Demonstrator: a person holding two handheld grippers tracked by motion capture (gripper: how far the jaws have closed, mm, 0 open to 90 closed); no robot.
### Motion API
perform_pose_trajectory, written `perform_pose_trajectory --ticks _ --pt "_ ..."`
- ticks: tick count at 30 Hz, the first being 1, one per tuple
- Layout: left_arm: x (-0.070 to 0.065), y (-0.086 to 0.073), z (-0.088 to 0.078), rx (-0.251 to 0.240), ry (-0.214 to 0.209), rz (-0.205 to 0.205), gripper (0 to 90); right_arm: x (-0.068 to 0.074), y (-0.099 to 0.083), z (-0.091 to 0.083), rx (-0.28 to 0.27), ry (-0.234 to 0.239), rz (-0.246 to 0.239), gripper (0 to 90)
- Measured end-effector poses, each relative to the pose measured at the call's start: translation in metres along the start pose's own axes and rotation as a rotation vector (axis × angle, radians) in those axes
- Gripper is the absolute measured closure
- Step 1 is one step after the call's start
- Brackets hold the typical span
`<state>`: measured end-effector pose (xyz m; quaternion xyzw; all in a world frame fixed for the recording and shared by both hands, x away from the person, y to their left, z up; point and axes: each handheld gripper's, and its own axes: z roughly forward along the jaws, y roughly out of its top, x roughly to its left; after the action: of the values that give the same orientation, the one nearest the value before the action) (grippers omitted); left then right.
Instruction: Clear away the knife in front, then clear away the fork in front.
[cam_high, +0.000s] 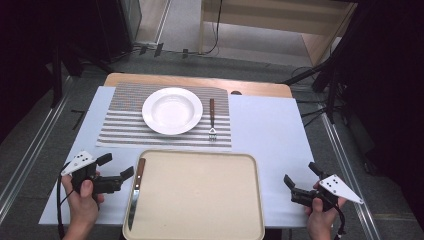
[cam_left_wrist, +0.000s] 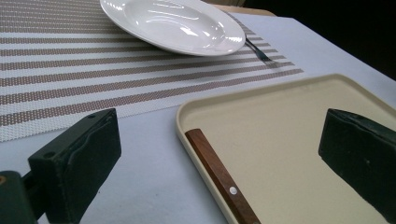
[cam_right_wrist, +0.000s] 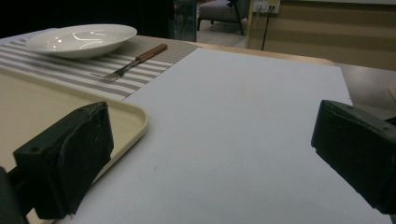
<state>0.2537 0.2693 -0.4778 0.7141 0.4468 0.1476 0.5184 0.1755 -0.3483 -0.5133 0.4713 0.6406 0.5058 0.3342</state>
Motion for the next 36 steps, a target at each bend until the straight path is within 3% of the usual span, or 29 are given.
perform_pose_trajectory --ticks 4,9,13,19,20,24,32,36 --pt "0.009 0.001 -0.003 -0.027 0.030 -0.013 0.0 0.000 0.000 0.000 0.001 0.003 -0.003 0.0" --pt "0.022 0.000 -0.007 -0.092 0.007 -0.032 0.0 0.000 0.003 -0.001 0.001 0.004 -0.005 0.0" --pt "0.026 0.001 -0.012 -0.107 0.031 0.020 0.0 0.001 0.009 0.000 -0.007 0.007 -0.003 0.0" --pt "0.033 -0.001 -0.017 -0.125 0.009 0.048 0.0 0.007 0.018 0.004 -0.008 0.025 -0.014 0.0" --pt "0.036 -0.002 -0.017 -0.126 0.021 0.060 0.0 0.010 0.022 0.007 -0.008 0.048 -0.024 0.0" --pt "0.040 -0.005 -0.016 -0.101 0.049 0.093 0.0 0.015 0.029 0.014 -0.008 0.060 -0.030 0.0" --pt "0.039 -0.010 -0.017 -0.109 0.062 0.143 0.0 0.027 0.049 0.034 -0.014 0.098 -0.041 0.0" --pt "0.040 -0.012 -0.018 -0.117 0.064 0.132 0.0 0.033 0.057 0.045 -0.011 0.114 -0.050 0.0"
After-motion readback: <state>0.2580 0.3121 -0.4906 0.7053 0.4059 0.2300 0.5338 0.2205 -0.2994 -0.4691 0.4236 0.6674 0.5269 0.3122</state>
